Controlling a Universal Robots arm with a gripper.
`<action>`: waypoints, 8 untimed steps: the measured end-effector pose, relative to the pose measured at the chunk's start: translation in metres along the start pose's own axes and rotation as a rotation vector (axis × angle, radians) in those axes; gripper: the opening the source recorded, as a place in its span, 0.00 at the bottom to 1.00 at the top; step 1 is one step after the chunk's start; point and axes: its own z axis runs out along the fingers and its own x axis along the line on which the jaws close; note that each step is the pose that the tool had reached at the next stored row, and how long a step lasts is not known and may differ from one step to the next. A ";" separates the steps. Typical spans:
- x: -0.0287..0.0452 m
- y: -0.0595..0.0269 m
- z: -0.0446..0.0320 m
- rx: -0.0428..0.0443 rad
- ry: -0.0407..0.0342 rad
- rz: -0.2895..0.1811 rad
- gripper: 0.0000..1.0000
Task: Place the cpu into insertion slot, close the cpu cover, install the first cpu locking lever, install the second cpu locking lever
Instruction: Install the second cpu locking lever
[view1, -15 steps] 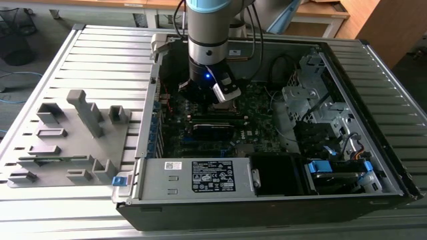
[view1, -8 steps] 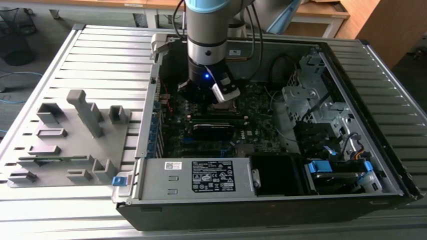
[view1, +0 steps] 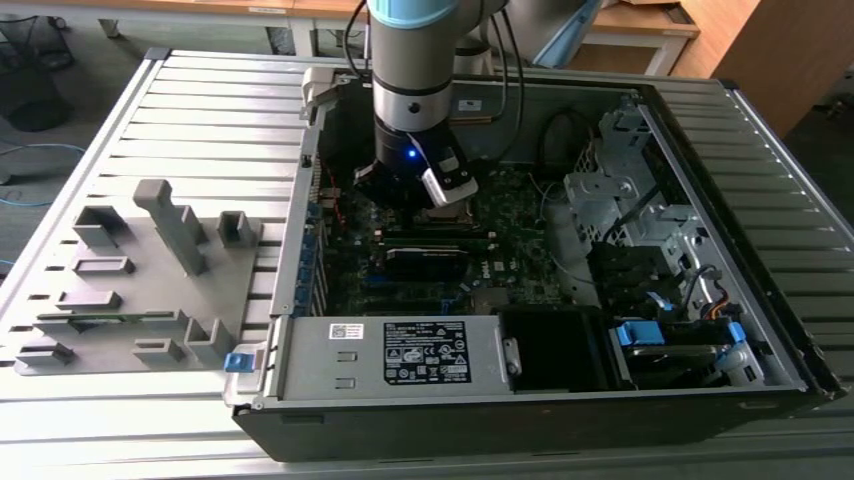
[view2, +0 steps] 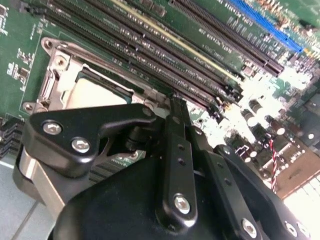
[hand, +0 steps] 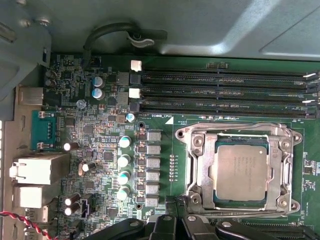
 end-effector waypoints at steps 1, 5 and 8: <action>0.0000 0.0000 0.0000 0.0000 0.0000 0.000 0.11; 0.0000 0.0001 -0.0024 -0.0007 -0.0004 0.000 0.11; -0.0001 0.0001 -0.0072 -0.0003 -0.0002 0.000 0.11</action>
